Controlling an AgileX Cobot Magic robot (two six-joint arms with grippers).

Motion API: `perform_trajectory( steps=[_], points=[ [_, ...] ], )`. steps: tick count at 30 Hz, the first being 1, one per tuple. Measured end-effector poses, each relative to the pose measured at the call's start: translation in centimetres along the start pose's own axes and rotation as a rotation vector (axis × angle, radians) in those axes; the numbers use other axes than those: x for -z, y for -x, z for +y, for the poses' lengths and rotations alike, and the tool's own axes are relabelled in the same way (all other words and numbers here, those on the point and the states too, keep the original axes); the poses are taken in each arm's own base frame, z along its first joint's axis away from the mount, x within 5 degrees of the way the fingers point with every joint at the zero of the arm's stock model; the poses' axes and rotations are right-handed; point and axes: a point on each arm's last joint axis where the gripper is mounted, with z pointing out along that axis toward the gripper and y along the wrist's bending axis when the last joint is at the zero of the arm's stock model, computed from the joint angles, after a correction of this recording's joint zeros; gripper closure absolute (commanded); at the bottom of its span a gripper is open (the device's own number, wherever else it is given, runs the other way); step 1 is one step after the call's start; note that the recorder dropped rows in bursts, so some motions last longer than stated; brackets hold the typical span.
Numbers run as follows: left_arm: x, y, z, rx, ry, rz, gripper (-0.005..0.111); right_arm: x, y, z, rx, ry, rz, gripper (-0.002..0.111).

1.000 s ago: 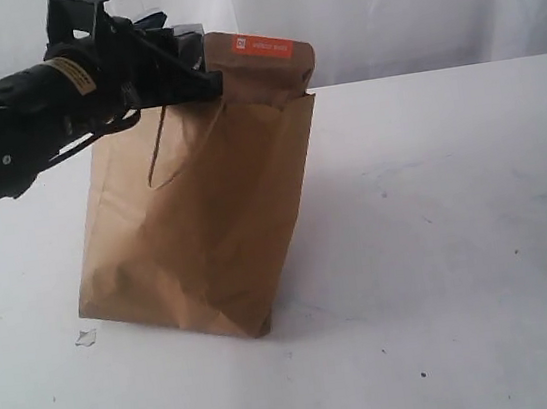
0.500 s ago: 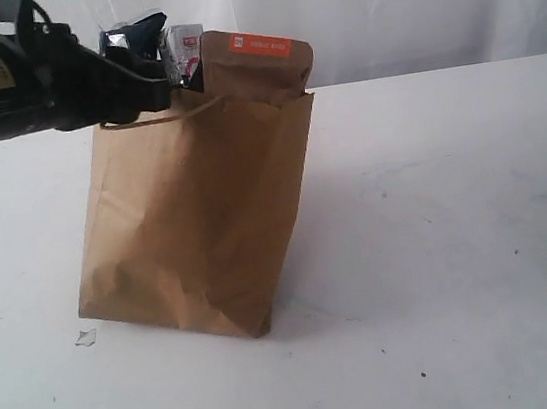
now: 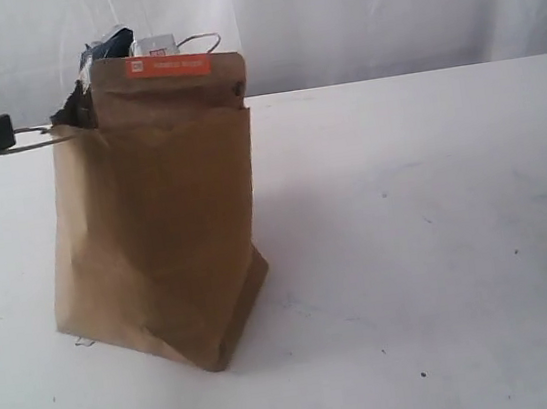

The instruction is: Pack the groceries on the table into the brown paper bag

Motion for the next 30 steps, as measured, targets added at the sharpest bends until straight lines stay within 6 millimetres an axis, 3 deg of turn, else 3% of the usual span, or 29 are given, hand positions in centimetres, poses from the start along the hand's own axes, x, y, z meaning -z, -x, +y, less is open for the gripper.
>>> perform_trajectory(
  steps=[6, 12, 16, 19, 23, 27, 29, 30],
  points=[
    [0.9, 0.4, 0.2, 0.099, -0.015, -0.144, 0.107, 0.0, 0.0, 0.0, 0.0, 0.0, 0.0, 0.108],
    [0.9, 0.1, 0.0, 0.124, -0.04, -0.108, 0.104, 0.0, 0.0, 0.0, 0.0, 0.0, 0.0, 0.108],
    [0.9, 0.0, -0.1, 0.152, -0.054, -0.106, 0.082, 0.0, 0.0, 0.0, 0.0, 0.0, 0.0, 0.108],
    [0.9, 0.3, -0.3, 0.164, -0.078, -0.135, 0.059, 0.0, 0.0, 0.0, 0.0, 0.0, 0.0, 0.108],
    [1.1, 1.2, -0.8, 0.179, -0.138, -0.229, 0.043, 0.0, 0.0, 0.0, 0.0, 0.0, 0.0, 0.108],
    [1.5, 2.2, -1.2, 0.165, -0.2, -0.337, 0.044, 0.0, 0.0, 0.0, 0.0, 0.0, 0.0, 0.108],
    [1.7, 2.5, -1.3, 0.127, -0.208, -0.382, 0.052, 0.0, 0.0, 0.0, 0.002, 0.0, 0.0, 0.108],
    [1.8, 2.7, -1.3, 0.108, -0.199, -0.395, 0.063, 0.0, 0.0, 0.0, 0.002, 0.0, 0.0, 0.108]
  ],
)
